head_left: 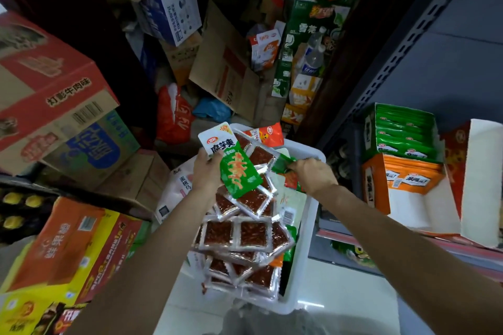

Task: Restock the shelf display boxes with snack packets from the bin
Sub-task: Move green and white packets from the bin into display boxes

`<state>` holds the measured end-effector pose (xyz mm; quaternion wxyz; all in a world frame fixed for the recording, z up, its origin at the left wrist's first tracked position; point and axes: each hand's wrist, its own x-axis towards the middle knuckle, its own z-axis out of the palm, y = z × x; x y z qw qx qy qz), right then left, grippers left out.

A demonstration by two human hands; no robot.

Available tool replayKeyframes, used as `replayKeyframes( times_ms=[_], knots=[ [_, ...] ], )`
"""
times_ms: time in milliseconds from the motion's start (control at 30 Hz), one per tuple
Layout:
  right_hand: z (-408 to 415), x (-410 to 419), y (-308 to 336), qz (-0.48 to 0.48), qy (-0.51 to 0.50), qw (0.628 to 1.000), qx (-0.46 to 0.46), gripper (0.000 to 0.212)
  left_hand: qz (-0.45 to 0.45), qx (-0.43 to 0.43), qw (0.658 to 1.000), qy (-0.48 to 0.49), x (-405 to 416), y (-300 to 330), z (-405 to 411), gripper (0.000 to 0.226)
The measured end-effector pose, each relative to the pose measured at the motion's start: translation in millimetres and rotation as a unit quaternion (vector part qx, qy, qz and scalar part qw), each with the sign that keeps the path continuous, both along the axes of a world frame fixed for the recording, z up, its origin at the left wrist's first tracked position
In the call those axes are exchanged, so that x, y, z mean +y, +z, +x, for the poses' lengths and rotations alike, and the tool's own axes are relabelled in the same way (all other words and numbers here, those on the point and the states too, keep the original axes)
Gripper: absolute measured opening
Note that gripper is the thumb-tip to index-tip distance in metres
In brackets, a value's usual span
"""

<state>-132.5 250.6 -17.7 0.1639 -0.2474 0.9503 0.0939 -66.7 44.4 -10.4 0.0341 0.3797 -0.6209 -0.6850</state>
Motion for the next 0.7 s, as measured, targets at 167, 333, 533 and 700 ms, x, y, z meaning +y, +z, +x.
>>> replayKeyframes(
  times_ms=[167, 333, 533, 700],
  knots=[
    [14.0, 19.3, 35.8, -0.068, -0.099, 0.992, -0.026, 0.029, -0.010, 0.008, 0.999, -0.035, -1.5, 6.1, 0.9, 0.016],
    [38.9, 35.6, 95.0, -0.420, -0.225, 0.879, 0.011, 0.007, -0.069, 0.021, 0.997, -0.039, 17.1, 23.5, -14.7, 0.026],
    [45.0, 51.3, 114.7, -0.707, -0.418, 0.569, -0.046, 0.023, -0.006, 0.001, 0.992, -0.124, 69.9, 44.3, -34.5, 0.009],
    [53.3, 78.1, 116.0, -0.691, -0.467, 0.547, -0.070, 0.017, 0.214, 0.085, 0.955, -0.188, 134.2, 86.5, -39.9, 0.036]
  ],
)
